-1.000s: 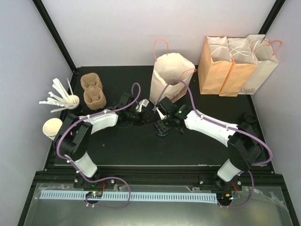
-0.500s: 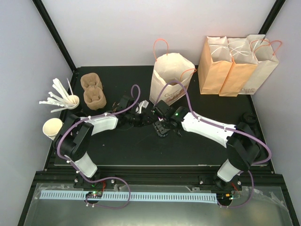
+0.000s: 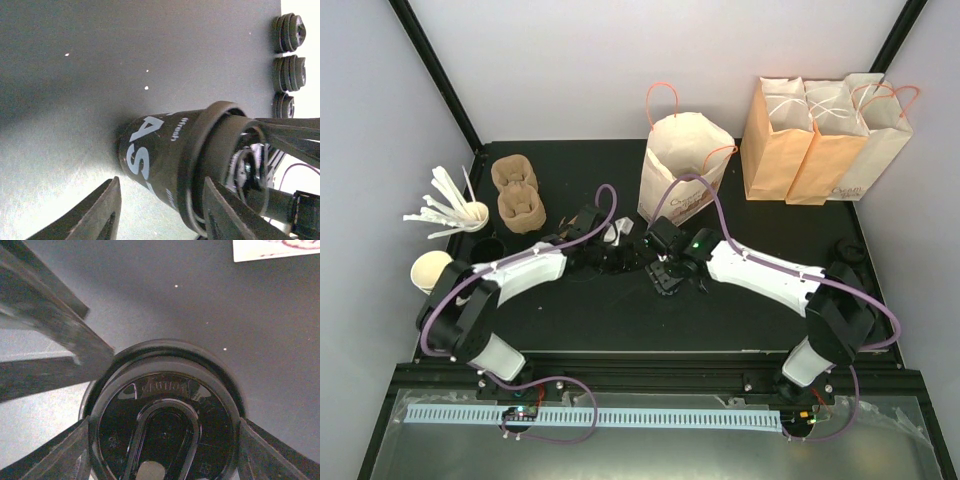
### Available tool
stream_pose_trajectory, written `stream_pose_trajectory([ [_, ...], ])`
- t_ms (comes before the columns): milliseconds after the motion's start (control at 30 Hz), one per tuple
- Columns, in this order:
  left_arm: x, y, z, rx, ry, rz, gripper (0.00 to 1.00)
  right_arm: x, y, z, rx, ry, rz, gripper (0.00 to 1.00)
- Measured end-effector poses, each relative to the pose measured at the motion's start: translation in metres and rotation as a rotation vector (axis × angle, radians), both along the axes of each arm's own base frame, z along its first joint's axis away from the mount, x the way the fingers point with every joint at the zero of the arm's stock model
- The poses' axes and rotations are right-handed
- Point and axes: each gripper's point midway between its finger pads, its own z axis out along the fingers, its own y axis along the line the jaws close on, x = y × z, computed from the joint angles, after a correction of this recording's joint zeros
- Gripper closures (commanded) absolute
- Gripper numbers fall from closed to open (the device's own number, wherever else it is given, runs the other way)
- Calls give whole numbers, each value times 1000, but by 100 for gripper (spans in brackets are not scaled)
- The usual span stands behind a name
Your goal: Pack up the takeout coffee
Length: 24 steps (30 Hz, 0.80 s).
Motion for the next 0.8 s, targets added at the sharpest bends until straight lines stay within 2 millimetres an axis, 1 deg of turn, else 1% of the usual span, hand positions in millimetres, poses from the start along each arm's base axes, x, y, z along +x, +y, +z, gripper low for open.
stream_pose_trajectory([
  [67,-4,5,10,13,-12,12,43,-3,0,0,4,12,6,40],
  [200,-7,15,53,-13,-116,43,37,-13,-3,2,6,50,26,39],
  [300,-11,21,82,-38,-198,60,35,-22,-7,4,-4,89,35,39],
  [367,-14,27,98,-49,-253,71,34,-26,-7,7,-6,114,40,39],
  [400,-17,30,103,-51,-274,74,34,-28,-7,11,-3,126,40,39],
  [500,-25,43,110,-39,-322,95,34,-27,1,32,51,152,32,40],
  [567,-30,51,112,-28,-347,109,33,-26,6,45,116,171,25,40],
  [700,-38,66,115,-8,-389,141,32,-25,3,67,278,254,-11,41],
  [800,-41,73,117,0,-413,158,32,-25,-2,82,404,315,-39,41],
])
